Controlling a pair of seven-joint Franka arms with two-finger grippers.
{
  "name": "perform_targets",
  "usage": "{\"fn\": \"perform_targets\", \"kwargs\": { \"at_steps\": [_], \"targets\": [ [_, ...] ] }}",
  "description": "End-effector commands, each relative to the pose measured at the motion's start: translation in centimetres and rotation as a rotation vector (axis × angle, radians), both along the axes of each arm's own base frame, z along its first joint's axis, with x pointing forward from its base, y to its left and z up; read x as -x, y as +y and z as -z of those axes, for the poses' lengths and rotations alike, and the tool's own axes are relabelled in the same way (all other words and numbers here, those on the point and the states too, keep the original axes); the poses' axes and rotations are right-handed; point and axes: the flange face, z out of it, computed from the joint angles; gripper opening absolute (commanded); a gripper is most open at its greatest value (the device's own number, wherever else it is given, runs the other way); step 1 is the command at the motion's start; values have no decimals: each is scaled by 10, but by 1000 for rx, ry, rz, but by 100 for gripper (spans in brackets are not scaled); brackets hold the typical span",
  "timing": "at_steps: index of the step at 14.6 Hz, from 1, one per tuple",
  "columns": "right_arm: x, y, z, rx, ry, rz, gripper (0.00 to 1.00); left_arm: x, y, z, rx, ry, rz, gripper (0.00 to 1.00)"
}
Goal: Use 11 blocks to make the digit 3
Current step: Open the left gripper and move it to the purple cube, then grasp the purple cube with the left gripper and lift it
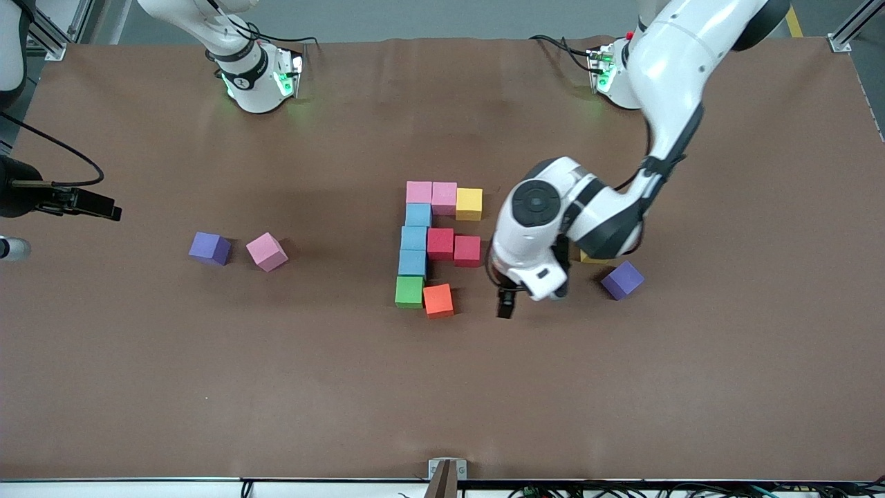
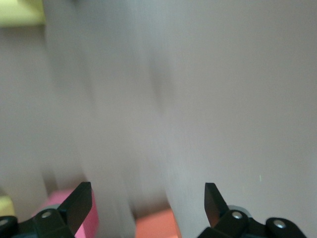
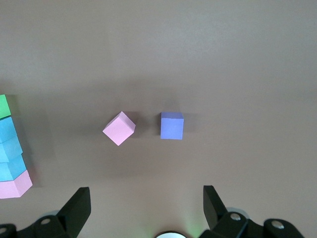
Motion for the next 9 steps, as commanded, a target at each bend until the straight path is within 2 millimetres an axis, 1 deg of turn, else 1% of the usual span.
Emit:
{"fn": "perform_targets", "kwargs": {
  "at_steps": [1,2,5,6,7,9],
  "targets": [
    [15,-4,-7,9,-19,13,100,23,65,-10,-42,41,49,100],
    [17,-5,-9,10,-22,13,100,23,84,-9,-51,53,76,100],
    [24,-8,-20,21,-31,12,100,23,144,7,-64,105,222,100],
    [31,-10,-20,22,-29,14,100,25,160,15,-68,123,279,100],
    [40,-12,-24,22,-39,15,100,27,174,19,-74,120,334,100],
    [52,-16,-28,30,-50,15,100,35,196,27,-73,89,448,100]
  ]
}}
